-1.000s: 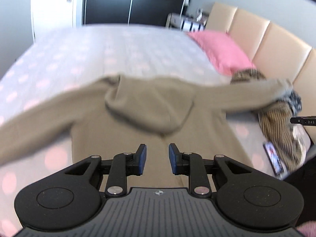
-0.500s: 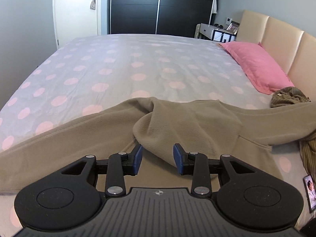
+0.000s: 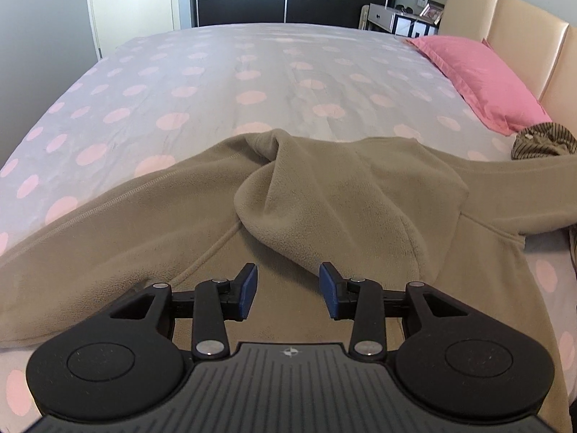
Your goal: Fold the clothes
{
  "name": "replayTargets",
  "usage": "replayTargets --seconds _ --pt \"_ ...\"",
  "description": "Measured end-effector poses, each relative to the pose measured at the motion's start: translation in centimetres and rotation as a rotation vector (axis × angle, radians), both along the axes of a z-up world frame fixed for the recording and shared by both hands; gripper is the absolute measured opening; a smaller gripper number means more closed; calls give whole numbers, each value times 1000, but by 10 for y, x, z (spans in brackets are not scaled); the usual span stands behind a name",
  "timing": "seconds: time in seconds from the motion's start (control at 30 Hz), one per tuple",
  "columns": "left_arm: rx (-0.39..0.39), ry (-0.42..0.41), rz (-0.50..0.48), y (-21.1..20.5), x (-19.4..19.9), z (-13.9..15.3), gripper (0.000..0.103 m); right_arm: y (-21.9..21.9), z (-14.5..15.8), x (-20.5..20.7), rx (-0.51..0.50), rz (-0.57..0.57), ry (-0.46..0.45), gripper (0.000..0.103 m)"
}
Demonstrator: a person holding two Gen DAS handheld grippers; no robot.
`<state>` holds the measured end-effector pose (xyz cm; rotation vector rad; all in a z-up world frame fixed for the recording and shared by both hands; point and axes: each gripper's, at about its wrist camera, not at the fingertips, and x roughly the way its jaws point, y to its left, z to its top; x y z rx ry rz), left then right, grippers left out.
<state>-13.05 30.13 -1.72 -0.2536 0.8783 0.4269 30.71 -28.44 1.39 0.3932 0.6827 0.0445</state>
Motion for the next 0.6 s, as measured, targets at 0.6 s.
replayTargets --seconds 0.6 --pt "-54 4 33 9 -8 9 36 118 103 -58 -425 264 -204 33"
